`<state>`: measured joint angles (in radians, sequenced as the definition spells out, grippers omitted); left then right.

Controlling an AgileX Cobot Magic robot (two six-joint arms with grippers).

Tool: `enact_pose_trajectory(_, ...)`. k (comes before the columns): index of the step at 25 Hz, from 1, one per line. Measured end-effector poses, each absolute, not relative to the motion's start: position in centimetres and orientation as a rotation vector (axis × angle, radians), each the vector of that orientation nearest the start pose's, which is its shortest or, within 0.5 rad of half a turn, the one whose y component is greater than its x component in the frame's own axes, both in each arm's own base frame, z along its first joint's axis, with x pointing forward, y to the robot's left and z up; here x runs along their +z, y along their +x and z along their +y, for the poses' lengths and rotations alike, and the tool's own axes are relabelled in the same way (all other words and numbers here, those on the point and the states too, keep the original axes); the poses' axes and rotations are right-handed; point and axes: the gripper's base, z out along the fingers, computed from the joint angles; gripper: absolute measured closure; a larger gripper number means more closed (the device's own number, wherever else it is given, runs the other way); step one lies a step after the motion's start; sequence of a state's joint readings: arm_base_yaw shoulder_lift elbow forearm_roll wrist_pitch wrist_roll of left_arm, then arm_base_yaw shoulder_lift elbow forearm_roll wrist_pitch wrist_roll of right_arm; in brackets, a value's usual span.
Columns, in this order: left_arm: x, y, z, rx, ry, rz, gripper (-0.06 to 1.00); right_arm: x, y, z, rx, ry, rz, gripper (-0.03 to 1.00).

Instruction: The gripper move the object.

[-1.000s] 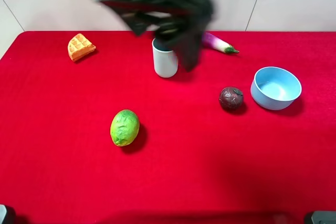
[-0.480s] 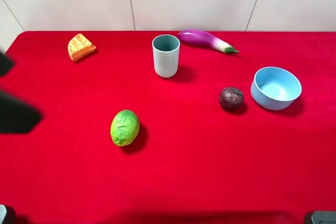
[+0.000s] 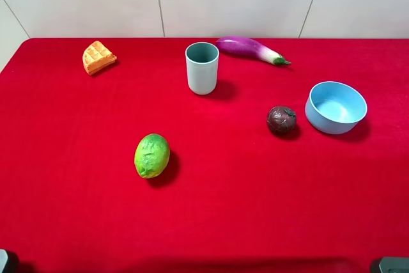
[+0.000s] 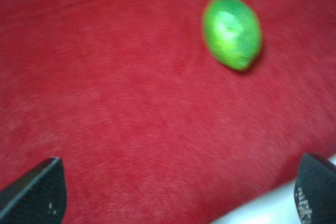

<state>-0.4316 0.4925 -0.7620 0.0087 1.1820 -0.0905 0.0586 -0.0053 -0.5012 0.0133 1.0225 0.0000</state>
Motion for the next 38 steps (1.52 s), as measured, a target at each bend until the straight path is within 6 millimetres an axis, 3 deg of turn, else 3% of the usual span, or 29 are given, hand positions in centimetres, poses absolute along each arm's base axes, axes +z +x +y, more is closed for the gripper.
enact_pose_trajectory(7,31.2,2.0,-0.2,-0.083,0.138,2.264,0.05,28.1,-0.4,0.1,0.053,-0.059,1.999,0.28)
enact_pose_trajectory(16,27.5,0.5,-0.1,-0.015,0.020,2.129,0.04,28.1,-0.4,0.1,0.053,-0.059,1.999,0.28)
enact_pose_trajectory(21,27.5,-0.4,-0.2,-0.013,0.040,2.050,0.04,28.1,-0.4,0.1,0.053,-0.059,1.999,0.28)
enact_pose_trajectory(38,27.5,-0.4,-0.2,-0.011,0.050,2.048,0.00,28.1,-0.4,0.1,0.055,-0.059,1.999,0.28)
